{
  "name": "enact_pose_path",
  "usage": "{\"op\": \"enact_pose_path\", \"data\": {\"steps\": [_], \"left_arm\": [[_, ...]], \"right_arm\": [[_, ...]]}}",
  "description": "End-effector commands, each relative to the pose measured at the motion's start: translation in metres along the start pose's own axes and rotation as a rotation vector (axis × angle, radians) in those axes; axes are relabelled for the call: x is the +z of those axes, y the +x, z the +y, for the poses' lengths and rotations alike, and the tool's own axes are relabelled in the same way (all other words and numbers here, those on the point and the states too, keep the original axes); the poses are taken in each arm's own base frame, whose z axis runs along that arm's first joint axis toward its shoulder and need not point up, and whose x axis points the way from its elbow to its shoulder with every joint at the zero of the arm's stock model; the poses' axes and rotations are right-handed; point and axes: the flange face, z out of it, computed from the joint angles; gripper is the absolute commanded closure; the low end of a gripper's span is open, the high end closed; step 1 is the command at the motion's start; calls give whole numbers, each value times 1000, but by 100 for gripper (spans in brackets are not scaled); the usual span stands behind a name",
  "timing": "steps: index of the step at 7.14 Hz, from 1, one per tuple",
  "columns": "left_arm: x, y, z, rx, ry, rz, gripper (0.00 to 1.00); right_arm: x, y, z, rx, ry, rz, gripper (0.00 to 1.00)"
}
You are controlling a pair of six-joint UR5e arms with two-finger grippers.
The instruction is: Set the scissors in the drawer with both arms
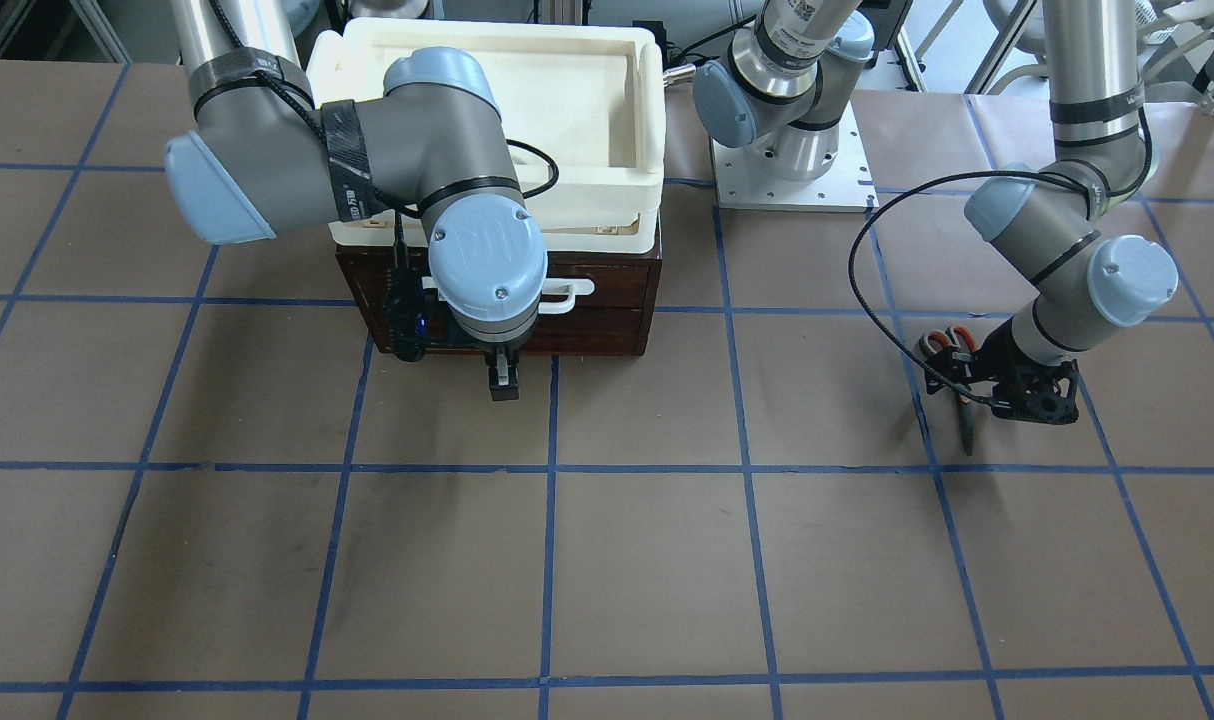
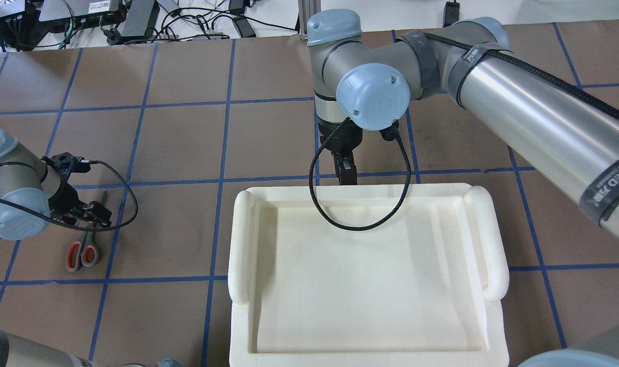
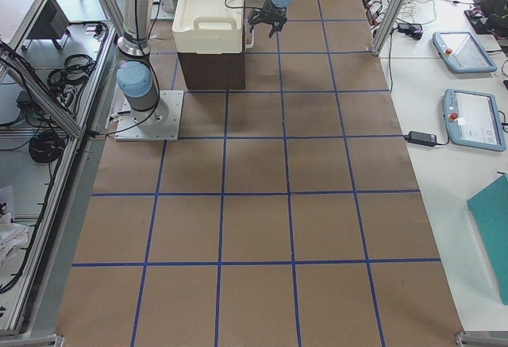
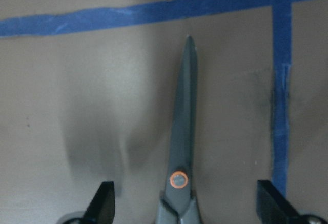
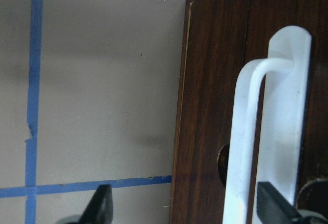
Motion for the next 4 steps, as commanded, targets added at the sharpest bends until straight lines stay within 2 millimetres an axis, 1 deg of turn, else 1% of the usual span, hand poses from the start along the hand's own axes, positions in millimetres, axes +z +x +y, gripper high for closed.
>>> {"op": "enact_pose_path", "data": {"steps": [1,2,3,4], "left_arm": [[1,-2,2,-2,-9,-2,20],[1,-2,2,-2,-13,-3,32],[3,-1,3,0,-23,7,39],[3,-1,3,-2,-25,7,54]], "right_arm": [[7,-2,0,5,1,17,0],[8,-3,0,5,3,17,0],[8,-4,1,3,1,12,0],[8,-5,1,0,1,11,0]]}}
